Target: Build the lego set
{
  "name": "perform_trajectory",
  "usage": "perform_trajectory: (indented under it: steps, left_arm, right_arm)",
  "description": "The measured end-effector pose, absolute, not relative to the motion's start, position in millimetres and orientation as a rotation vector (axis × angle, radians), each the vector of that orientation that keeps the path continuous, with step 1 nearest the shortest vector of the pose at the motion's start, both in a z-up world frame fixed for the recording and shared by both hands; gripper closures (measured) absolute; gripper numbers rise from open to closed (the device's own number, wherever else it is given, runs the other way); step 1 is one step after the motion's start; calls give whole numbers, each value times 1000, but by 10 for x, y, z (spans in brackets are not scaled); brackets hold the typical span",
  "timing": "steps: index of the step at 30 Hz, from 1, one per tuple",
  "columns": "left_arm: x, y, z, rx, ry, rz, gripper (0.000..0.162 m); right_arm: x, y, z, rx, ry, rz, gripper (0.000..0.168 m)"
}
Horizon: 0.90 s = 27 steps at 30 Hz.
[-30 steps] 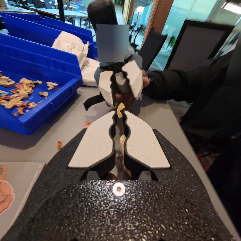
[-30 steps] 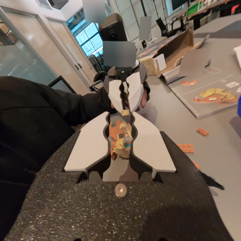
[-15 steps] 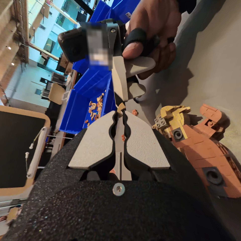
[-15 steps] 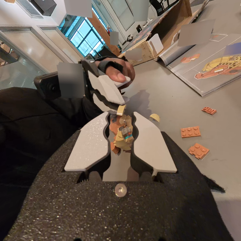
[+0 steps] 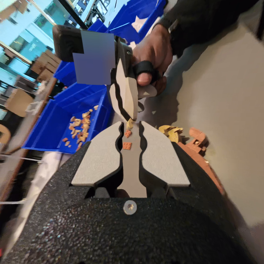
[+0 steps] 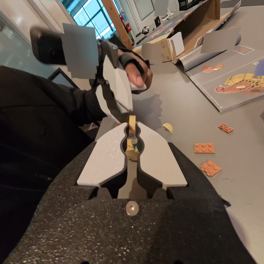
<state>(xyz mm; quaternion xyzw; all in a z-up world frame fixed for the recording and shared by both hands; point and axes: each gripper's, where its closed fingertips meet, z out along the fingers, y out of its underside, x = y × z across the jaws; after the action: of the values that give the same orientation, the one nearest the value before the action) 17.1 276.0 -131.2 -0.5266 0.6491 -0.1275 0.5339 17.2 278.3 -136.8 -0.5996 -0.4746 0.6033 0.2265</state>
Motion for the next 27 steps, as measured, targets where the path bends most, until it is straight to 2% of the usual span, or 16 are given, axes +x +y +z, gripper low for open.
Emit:
perform_trajectory:
  steps: [4,10,14,17,19,27]
  left_arm:
    - [167,2712,-1315,-1385,1487,-539,137]
    - [164,2676,-1421,-1458,1511,-604,152]
    - [172,2653,-1436,-1467,1526,-613,153]
    - [165,2639,-1480,-1484,1558,-589,153]
    - [131,2654,-1549,-1508,1597,-525,153]
    - [106,2626,-1706,-1560,1694,-445,153]
  right_arm:
    - [154,2724,-1370,-1593,-1374,1609,160]
    - [138,2645,-1360,-1518,-1445,1550,160]
    - [149,2624,-1401,-1532,-1478,1539,159]
    - [209,2615,-1619,-1672,-1580,1473,125]
    - [278,2594,-1839,-1763,-1696,1359,115]
    - [256,2496,-2126,-1795,-1893,1094,111]
